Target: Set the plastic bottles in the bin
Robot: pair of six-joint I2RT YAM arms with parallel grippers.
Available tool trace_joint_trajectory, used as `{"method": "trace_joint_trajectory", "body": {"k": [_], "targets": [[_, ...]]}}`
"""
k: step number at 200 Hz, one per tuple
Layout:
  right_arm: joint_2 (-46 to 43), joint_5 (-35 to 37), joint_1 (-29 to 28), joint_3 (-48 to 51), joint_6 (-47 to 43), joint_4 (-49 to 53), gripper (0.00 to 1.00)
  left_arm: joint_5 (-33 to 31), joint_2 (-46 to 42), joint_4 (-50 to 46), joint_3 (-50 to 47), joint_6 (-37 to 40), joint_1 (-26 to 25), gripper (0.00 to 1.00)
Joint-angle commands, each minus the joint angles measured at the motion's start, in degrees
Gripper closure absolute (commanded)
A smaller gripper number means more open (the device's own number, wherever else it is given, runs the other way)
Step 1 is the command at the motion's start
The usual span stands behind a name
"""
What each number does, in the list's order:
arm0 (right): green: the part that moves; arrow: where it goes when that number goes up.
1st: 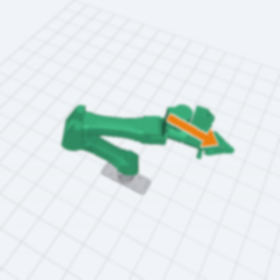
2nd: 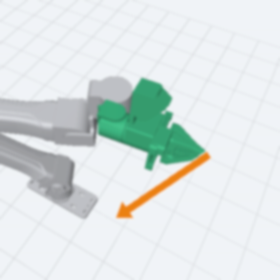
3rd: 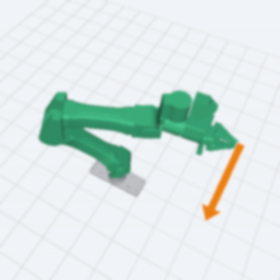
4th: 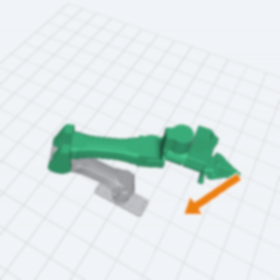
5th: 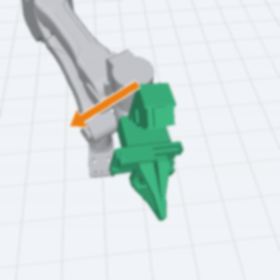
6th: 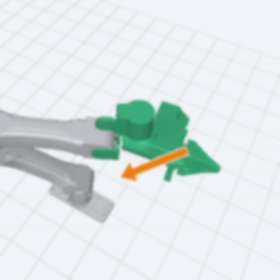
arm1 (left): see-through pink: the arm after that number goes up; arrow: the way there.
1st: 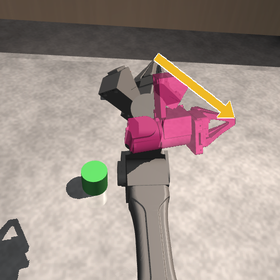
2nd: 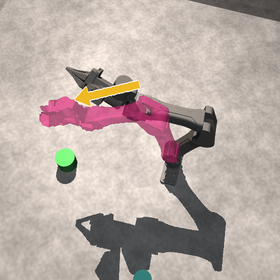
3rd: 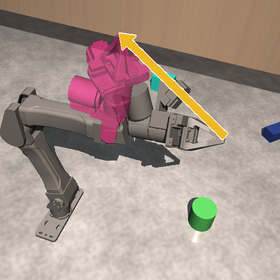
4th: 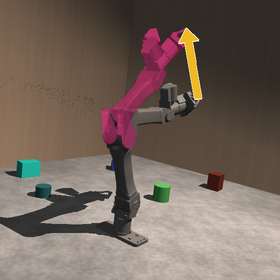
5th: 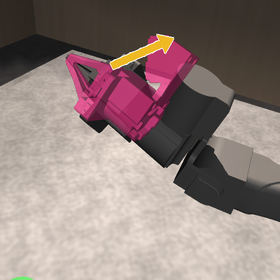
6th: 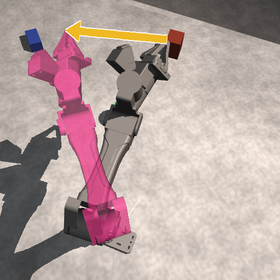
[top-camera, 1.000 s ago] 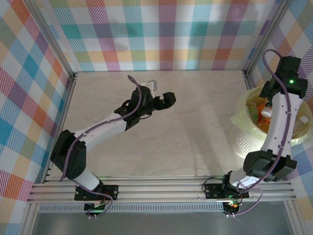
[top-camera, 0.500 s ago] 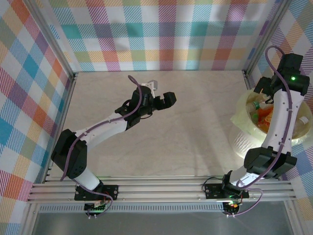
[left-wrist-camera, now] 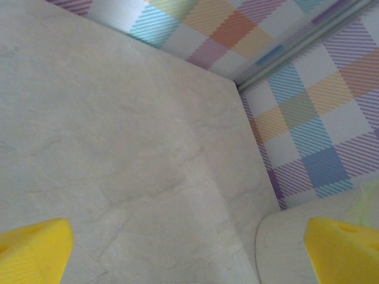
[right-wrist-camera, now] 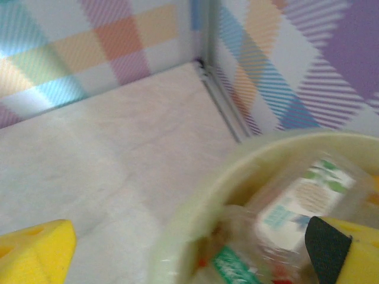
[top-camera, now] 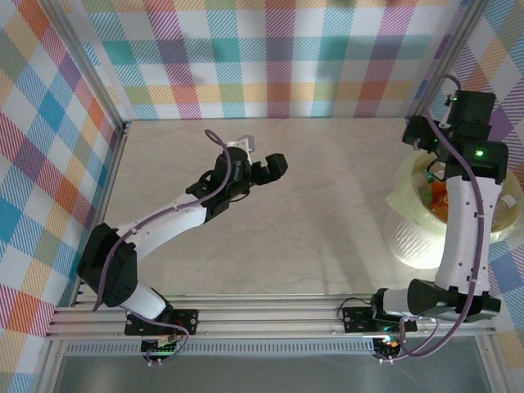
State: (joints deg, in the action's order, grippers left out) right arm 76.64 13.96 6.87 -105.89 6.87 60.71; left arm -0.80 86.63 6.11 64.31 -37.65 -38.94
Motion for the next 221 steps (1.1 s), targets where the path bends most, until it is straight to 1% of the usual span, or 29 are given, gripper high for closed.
{"method": "trace_joint_trajectory", "body": {"k": [1, 40, 68, 79, 93, 118, 147, 164, 176, 184, 194, 204, 213, 221], "targets": [[-1.7, -3.0, -5.6, 1.6, -1.1, -7.4, 0.00, -5.7, -4.0, -1.4, -1.9, 1.7, -0.4, 0.00], [-4.1, -11.0, -12.2, 9.3, -2.6, -19.6, 0.00, -14.9, -9.7, -4.3, -5.1, 2.7, 0.2, 0.00], [-5.6, -19.1, -16.1, 16.8, -2.7, -29.4, 0.00, -21.5, -14.2, -6.9, -7.7, 2.9, 1.1, 0.00], [-6.1, -22.5, -17.5, 20.4, -3.0, -33.4, 0.00, -24.6, -15.8, -9.4, -8.2, 3.7, 1.5, 0.00], [-6.7, -24.8, -19.0, 25.7, -3.4, -38.4, 0.00, -30.3, -17.5, -14.3, -8.2, 3.8, 2.2, 0.00], [-7.0, -24.4, -20.7, 34.8, -3.1, -46.4, 0.00, -42.0, -20.1, -23.5, -7.6, 3.9, 3.6, 0.00], [-4.6, -25.3, -20.8, 43.5, 1.4, -53.9, 0.00, -51.5, -22.8, -25.2, -10.5, 7.2, 6.3, 0.00], [-2.3, -22.0, -20.7, 47.4, 1.5, -55.5, 0.00, -55.0, -22.5, -26.1, -12.1, 9.2, 10.0, 0.00], [-0.2, -18.2, -20.7, 50.0, 0.2, -57.0, 0.00, -54.8, -21.7, -27.1, -13.1, 9.9, 13.2, 0.00], [1.4, -16.2, -20.6, 51.5, -1.1, -58.2, 0.00, -55.1, -21.6, -26.4, -14.6, 10.1, 14.9, 0.00], [3.3, -14.8, -20.2, 52.8, -3.2, -59.0, 0.00, -54.6, -21.9, -22.7, -17.7, 12.2, 16.8, 0.00], [5.1, -13.7, -19.5, 53.9, -4.6, -59.7, 0.00, -54.9, -22.2, -13.3, -22.2, 16.4, 18.1, 0.00], [6.2, -13.0, -18.7, 54.7, -5.1, -60.3, 0.00, -53.0, -22.4, -5.6, -26.2, 20.2, 19.7, 0.00], [7.1, -12.5, -17.9, 55.5, -5.4, -60.7, 0.00, -50.8, -22.2, -1.3, -28.6, 21.0, 21.5, 0.00]]}}
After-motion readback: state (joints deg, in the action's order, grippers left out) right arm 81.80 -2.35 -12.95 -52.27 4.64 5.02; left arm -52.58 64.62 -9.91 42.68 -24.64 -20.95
